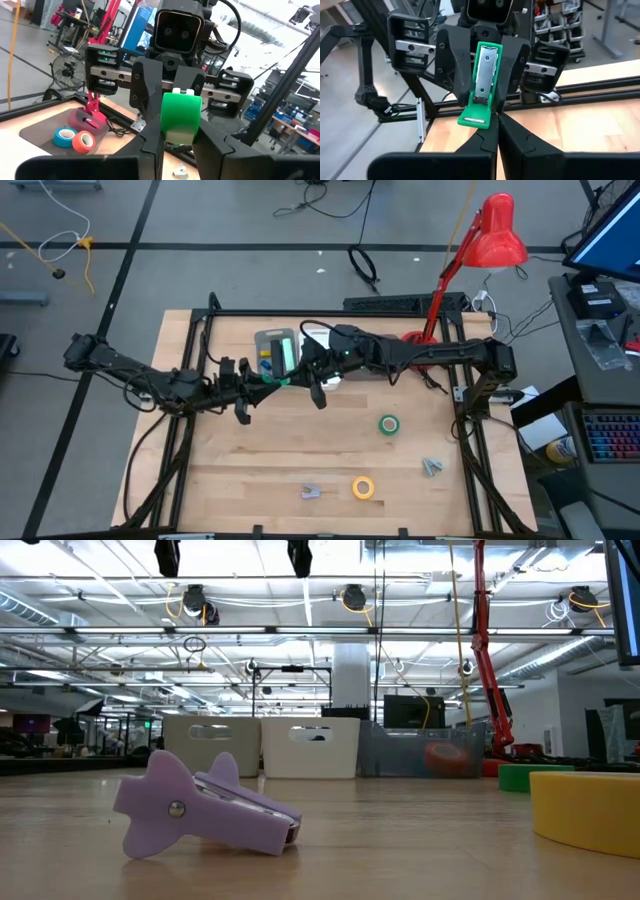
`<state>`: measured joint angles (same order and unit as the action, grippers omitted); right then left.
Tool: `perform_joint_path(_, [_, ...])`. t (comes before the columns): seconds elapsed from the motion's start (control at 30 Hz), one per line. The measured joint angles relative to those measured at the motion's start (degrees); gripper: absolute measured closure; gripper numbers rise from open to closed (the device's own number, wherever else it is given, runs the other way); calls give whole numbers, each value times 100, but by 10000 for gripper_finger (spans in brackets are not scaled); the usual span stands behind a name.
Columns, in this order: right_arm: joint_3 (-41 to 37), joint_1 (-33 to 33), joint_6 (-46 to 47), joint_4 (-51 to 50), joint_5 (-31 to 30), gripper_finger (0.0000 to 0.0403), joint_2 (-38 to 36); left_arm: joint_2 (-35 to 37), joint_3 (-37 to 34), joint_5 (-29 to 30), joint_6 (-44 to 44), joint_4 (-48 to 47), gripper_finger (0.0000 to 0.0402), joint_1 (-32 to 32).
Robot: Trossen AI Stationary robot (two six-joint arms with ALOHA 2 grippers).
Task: Pick and place Stapler, Stapler remover, tape
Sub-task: Put the small green stapler into the grey bin
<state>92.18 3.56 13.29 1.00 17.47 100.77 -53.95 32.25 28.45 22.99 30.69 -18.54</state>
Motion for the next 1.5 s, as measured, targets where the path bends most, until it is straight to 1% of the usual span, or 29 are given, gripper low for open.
perform_joint_path(0.27, [0,3,156,-92,224,403,-18,0,0,-35,70,-189,322,-1])
perform_joint_path(0.73, [0,1,321,-191,307,403,-129,0,7,-139,12,-236,323,-1])
perform_joint_path(1.5, [0,-3,558,95,506,403,-129,0,4,-191,32,-340,321,-5])
